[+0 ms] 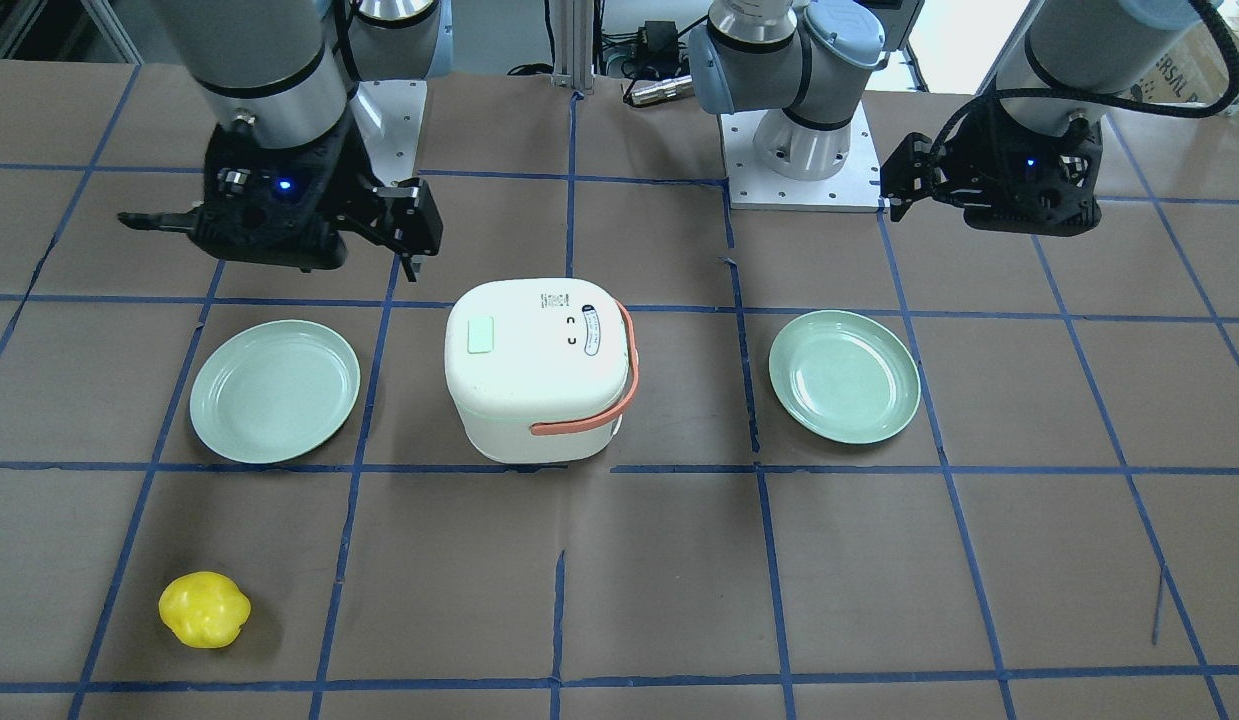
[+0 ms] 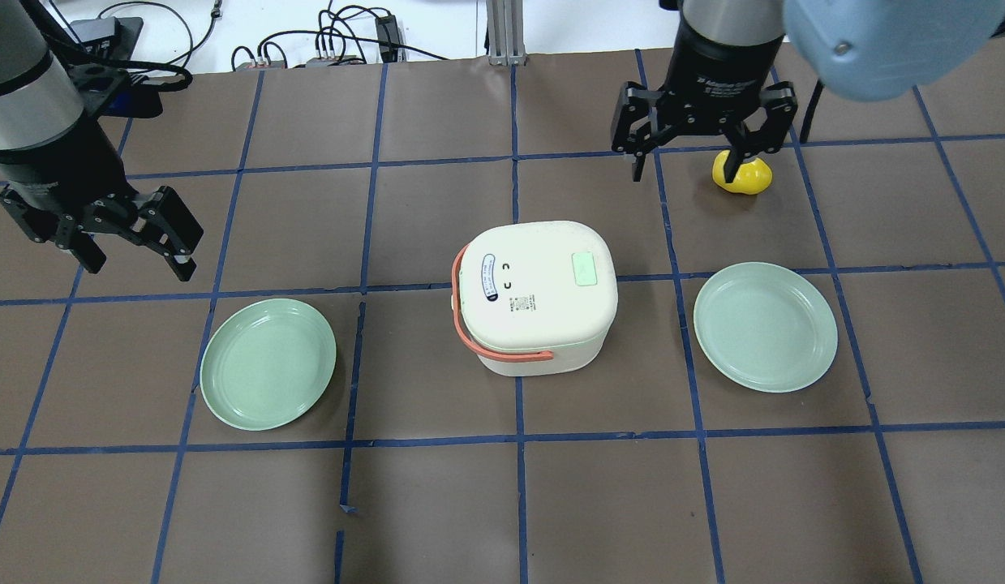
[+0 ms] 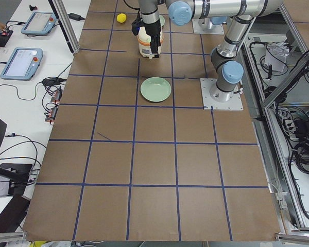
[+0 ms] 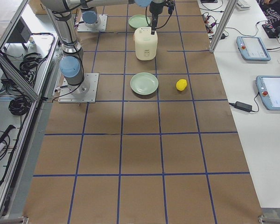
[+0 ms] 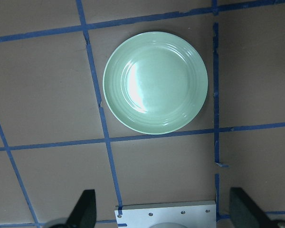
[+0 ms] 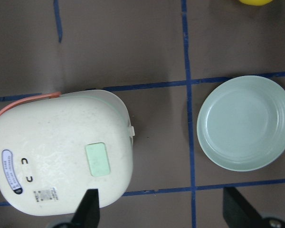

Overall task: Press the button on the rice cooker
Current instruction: 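Move the right gripper over the rice cooker's green lid button, then lower the right gripper and press down on the green button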

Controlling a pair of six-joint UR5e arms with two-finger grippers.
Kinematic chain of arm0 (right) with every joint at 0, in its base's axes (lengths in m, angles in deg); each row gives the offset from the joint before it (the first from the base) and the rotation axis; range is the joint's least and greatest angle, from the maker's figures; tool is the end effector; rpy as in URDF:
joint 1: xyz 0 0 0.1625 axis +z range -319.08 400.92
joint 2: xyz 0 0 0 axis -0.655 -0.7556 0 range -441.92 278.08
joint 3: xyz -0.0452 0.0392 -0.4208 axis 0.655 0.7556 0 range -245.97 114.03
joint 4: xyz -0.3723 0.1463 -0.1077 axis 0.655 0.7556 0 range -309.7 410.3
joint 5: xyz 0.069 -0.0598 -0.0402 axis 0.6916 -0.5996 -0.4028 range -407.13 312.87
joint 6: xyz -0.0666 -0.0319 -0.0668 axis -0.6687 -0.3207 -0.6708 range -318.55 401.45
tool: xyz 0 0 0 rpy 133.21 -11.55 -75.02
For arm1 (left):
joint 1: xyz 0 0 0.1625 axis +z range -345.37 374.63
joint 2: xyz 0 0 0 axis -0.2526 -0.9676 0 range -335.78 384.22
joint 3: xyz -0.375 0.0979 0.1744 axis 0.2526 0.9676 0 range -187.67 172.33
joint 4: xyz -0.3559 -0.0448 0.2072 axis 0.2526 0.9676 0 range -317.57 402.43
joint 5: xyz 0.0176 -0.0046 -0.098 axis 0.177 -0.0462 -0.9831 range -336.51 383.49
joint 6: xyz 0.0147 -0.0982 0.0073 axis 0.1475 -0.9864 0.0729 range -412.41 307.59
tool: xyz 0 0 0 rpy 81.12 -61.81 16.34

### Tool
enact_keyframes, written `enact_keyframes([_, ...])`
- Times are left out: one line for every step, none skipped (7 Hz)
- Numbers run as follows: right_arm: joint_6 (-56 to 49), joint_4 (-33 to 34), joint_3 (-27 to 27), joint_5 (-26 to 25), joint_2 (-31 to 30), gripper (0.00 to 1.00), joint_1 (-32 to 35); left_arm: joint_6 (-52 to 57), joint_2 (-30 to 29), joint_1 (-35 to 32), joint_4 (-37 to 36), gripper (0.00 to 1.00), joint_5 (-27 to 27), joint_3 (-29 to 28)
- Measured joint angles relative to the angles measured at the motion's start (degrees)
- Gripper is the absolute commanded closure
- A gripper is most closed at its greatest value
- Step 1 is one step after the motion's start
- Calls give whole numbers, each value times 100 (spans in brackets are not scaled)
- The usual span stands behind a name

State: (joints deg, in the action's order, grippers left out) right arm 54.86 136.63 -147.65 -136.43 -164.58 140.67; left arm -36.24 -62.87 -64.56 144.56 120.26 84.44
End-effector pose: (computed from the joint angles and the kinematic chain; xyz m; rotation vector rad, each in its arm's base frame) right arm 0.2243 -0.5107 0.4867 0.1006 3.1366 0.0759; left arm -0.0352 -0.4638 0.4759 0.1608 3.0505 0.3369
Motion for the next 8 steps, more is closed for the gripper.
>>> enact_keyframes([84, 149, -12, 201, 135, 70, 218, 0, 0, 0, 0, 0, 0, 0])
enact_keyframes([111, 229, -38, 471, 270, 77, 324, 0, 0, 0, 0, 0, 0, 0])
enact_keyframes([111, 306, -89, 625, 372, 80, 368, 0, 0, 0, 0, 0, 0, 0])
enact_keyframes([90, 475, -237, 685, 430, 80, 388, 0, 0, 0, 0, 0, 0, 0])
enact_keyframes([60, 740, -504, 702, 445, 80, 396, 0, 0, 0, 0, 0, 0, 0])
enact_keyframes([38, 1100, -819, 702, 447, 80, 396, 0, 0, 0, 0, 0, 0, 0])
enact_keyframes([43, 1387, -1020, 699, 449, 80, 396, 0, 0, 0, 0, 0, 0, 0])
enact_keyframes([51, 1524, -1124, 696, 451, 80, 397, 0, 0, 0, 0, 0, 0, 0])
